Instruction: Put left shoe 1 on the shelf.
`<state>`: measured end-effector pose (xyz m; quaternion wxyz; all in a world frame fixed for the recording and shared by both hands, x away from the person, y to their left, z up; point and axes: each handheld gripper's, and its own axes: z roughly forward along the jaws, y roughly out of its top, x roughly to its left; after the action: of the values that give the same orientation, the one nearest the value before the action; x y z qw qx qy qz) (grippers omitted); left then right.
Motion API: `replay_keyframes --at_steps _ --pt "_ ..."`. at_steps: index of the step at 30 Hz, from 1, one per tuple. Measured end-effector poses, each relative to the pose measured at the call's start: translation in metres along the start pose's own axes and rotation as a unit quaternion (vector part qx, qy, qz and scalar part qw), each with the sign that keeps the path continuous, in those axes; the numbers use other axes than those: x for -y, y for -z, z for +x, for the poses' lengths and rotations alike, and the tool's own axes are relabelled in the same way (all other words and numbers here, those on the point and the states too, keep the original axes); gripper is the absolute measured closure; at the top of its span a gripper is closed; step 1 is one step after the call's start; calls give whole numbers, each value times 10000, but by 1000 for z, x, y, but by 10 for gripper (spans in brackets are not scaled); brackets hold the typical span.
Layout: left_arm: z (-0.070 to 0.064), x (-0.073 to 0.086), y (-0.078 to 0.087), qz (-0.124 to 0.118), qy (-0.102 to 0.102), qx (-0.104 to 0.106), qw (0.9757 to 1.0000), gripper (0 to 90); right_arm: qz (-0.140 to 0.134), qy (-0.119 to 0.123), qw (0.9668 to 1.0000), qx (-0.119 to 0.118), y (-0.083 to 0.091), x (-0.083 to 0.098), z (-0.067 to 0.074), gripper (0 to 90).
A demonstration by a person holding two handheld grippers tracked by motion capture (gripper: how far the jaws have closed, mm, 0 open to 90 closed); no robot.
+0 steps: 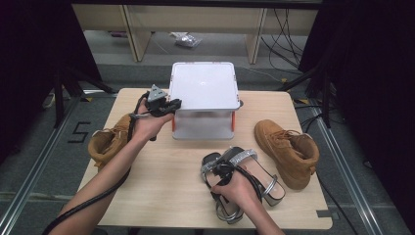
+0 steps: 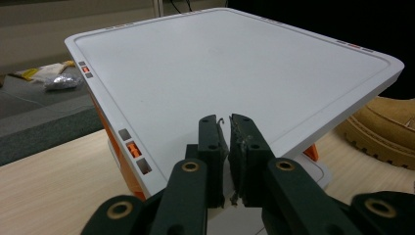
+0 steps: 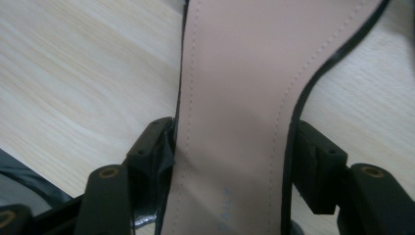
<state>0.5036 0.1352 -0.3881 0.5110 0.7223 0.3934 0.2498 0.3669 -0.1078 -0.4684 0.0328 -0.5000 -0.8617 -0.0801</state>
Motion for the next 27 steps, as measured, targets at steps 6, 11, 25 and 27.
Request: replay_keyframes --at_steps 6,11,25,27 --pt "1 0 1 5 -1 -9 10000 833 18 164 9998 79 0 1 -3 420" --pt "1 0 0 17 51 10 10000 845 90 205 9997 96 0 -1 -1 413" --pt "-1 -1 0 76 59 -31 9999 895 37 212 9998 24 1 -3 -5 431" --pt "-1 0 0 58 70 -15 10000 895 -20 184 9998 14 1 -3 -4 432"
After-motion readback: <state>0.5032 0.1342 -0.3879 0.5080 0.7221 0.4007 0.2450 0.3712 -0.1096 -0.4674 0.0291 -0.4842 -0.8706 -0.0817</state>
